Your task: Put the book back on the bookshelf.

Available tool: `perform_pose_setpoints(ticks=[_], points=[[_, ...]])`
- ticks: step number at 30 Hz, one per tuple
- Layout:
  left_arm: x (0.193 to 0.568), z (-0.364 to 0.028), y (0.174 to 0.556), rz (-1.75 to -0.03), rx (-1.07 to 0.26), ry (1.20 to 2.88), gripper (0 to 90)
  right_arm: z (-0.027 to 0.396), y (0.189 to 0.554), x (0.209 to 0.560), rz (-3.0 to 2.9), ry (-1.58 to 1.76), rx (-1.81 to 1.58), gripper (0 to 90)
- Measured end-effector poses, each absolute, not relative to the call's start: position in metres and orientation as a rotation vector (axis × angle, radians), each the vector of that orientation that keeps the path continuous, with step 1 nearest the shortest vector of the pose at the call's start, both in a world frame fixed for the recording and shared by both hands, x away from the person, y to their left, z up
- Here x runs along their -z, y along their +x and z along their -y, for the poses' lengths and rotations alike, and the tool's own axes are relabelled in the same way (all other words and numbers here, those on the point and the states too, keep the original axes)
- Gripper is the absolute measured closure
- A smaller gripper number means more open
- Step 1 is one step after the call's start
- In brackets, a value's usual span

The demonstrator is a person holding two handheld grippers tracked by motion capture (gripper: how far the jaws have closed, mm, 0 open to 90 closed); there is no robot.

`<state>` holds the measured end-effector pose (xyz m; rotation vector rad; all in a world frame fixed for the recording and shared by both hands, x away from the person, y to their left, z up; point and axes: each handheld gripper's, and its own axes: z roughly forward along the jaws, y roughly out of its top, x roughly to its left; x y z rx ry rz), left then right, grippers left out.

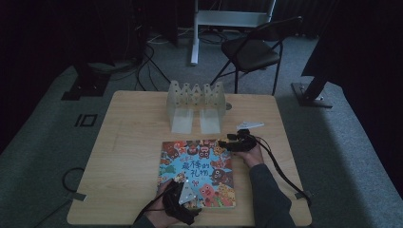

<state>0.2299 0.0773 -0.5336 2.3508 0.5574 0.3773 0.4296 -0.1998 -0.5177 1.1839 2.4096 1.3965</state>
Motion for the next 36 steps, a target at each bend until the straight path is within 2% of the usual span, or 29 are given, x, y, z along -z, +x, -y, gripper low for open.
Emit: perform_pose_setpoints(ticks=[8, 9, 18, 24, 28, 36], points=[[0.531, -0.075, 0.232, -0.550, -0.379, 2.317, 0.0, 0.200, 0.428, 0.504, -2.393, 1.170, -1.437, 33.4], [0.531, -0.067, 0.229, -0.543, -0.435, 2.322, 0.0, 0.200, 0.428, 0.502, -2.389, 1.177, -1.442, 33.4], [0.526, -0.068, 0.228, -0.514, -0.472, 2.282, 0.1, 0.199, 0.427, 0.497, -2.384, 1.173, -1.451, 33.3], [0.526, -0.067, 0.225, -0.495, -0.503, 2.286, 0.1, 0.195, 0.424, 0.503, -2.382, 1.216, -1.415, 27.9], [0.524, -0.069, 0.225, -0.493, -0.499, 2.272, 0.1, 0.196, 0.421, 0.505, -2.380, 1.279, -1.421, 27.6], [0.520, -0.071, 0.224, -0.486, -0.520, 2.247, 0.2, 0.199, 0.414, 0.511, -2.481, 1.349, -1.501, 34.7]])
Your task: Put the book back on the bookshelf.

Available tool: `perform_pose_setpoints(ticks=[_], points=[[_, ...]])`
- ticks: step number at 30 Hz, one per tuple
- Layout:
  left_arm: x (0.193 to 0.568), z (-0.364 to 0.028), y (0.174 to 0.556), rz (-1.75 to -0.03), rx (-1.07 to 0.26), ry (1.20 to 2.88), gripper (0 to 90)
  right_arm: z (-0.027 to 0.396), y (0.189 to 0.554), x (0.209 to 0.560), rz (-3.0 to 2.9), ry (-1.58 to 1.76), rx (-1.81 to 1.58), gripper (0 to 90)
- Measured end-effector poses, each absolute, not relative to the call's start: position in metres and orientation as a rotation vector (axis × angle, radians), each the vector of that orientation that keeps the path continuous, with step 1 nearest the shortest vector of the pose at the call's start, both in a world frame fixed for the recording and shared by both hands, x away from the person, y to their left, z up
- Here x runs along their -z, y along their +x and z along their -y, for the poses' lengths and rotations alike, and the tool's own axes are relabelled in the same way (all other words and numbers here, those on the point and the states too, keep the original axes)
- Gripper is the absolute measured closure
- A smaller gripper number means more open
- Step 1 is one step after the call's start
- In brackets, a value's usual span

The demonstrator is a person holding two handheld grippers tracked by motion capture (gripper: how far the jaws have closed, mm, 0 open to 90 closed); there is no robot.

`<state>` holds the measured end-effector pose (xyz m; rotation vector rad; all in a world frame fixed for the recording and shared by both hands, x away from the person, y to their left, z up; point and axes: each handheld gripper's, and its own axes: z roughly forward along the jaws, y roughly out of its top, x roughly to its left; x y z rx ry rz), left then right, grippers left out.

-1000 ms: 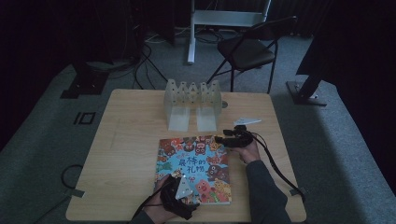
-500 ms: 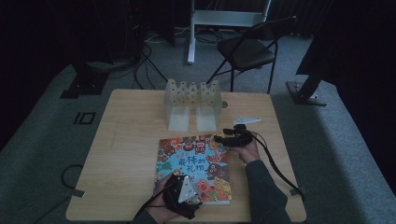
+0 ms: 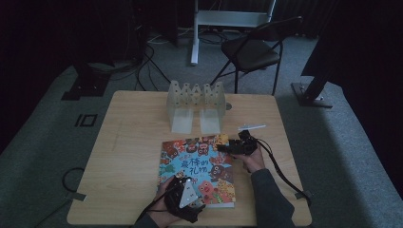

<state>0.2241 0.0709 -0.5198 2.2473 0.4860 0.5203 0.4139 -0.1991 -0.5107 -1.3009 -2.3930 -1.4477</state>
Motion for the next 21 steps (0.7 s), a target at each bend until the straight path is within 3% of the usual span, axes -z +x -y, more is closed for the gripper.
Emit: perform_pose_setpoints(ticks=[9, 21], points=[[0.516, -0.074, 0.225, -0.492, -0.505, 2.222, 0.2, 0.191, 0.399, 0.503, 2.353, -1.237, 1.477, 46.2], [0.514, -0.075, 0.226, -0.498, -0.488, 2.210, 0.2, 0.187, 0.394, 0.501, 2.332, -1.197, 1.488, 49.6]])
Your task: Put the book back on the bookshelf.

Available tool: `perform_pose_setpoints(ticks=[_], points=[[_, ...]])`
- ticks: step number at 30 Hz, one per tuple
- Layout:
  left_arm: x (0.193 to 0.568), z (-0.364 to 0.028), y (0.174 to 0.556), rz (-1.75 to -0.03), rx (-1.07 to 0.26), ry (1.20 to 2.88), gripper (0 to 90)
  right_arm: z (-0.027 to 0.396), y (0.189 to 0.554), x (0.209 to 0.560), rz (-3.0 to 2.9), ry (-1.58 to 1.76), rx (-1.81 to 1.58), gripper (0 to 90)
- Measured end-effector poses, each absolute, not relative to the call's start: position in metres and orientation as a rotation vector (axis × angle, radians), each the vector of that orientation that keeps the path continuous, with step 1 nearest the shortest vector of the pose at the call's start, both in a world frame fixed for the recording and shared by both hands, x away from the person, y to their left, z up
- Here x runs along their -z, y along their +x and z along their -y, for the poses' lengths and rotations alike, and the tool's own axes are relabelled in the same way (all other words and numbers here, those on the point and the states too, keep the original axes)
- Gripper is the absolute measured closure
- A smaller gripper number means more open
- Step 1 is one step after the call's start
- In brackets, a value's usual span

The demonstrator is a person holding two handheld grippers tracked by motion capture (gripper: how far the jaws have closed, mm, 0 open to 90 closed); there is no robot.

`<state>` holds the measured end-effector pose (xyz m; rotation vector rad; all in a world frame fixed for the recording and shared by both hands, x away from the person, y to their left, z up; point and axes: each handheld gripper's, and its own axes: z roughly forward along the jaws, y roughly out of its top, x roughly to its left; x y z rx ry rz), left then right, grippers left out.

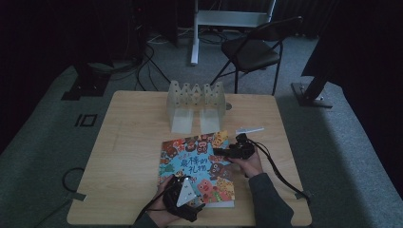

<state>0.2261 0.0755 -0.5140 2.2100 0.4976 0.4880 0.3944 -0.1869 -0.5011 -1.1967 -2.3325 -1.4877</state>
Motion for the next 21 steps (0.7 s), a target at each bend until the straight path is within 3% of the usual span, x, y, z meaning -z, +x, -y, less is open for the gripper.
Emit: perform_pose_setpoints(ticks=[6, 9, 21], points=[[0.513, -0.080, 0.229, -0.515, -0.433, 2.190, 0.2, 0.185, 0.393, 0.497, 2.306, -1.178, 1.496, 55.4], [0.511, -0.086, 0.231, -0.526, -0.399, 2.168, 0.2, 0.186, 0.393, 0.492, 2.238, -1.155, 1.550, 64.2], [0.509, -0.125, 0.221, -0.627, -0.381, 2.111, 1.1, 0.178, 0.384, 0.472, 2.294, -1.150, 1.594, 66.8]])
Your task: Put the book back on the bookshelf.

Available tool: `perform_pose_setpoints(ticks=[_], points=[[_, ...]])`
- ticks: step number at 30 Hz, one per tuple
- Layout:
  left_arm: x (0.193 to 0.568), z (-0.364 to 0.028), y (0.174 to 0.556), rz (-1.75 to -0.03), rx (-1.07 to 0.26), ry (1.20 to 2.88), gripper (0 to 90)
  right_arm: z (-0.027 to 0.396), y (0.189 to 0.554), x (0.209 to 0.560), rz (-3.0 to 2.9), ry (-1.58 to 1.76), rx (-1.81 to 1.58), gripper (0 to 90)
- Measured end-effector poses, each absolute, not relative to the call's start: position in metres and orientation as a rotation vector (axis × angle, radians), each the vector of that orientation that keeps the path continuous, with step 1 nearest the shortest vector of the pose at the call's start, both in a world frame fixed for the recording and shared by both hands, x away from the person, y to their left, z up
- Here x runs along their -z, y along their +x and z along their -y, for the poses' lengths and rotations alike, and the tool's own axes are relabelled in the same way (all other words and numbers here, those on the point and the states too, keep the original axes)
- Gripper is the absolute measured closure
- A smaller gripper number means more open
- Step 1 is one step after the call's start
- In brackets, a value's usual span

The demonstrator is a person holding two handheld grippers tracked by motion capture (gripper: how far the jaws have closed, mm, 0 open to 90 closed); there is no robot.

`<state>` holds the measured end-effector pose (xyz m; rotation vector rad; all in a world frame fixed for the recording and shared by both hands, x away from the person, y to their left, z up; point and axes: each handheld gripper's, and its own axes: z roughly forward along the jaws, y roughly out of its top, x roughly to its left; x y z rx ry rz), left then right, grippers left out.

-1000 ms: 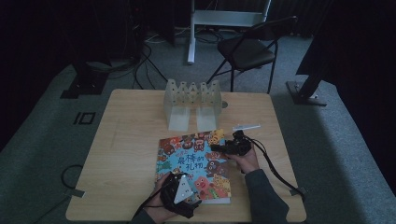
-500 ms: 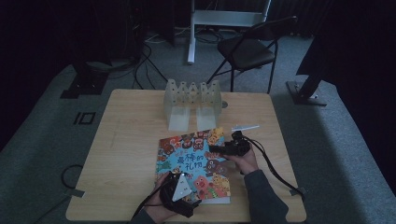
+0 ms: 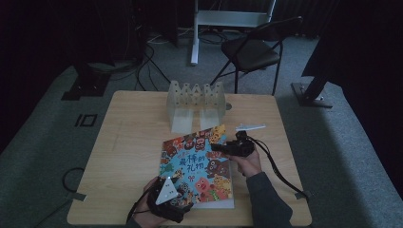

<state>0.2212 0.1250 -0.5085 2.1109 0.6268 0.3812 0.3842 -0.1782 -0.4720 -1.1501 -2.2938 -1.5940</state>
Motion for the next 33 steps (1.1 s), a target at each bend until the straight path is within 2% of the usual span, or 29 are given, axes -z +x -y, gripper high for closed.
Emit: perform_pose_setpoints(ticks=[3, 5, 16, 19, 21, 33], points=[[0.507, -0.135, 0.225, -0.663, -0.365, 2.079, 1.5, 0.177, 0.382, 0.470, 2.294, -1.156, 1.606, 67.1], [0.504, -0.142, 0.228, -0.678, -0.372, 2.058, 4.9, 0.176, 0.380, 0.468, 2.300, -1.158, 1.616, 67.3], [0.506, -0.160, 0.244, -0.792, -0.391, 2.039, 6.2, 0.174, 0.368, 0.459, 2.323, -1.161, 1.672, 68.3], [0.507, -0.165, 0.250, -0.814, -0.373, 2.028, 7.6, 0.174, 0.366, 0.457, 2.327, -1.158, 1.686, 68.5], [0.507, -0.170, 0.255, -0.835, -0.347, 2.006, 12.9, 0.173, 0.364, 0.456, 2.328, -1.153, 1.700, 68.7], [0.518, -0.186, 0.291, -0.954, -0.281, 1.957, 13.6, 0.176, 0.351, 0.441, 2.349, -1.098, 1.808, 71.5]])
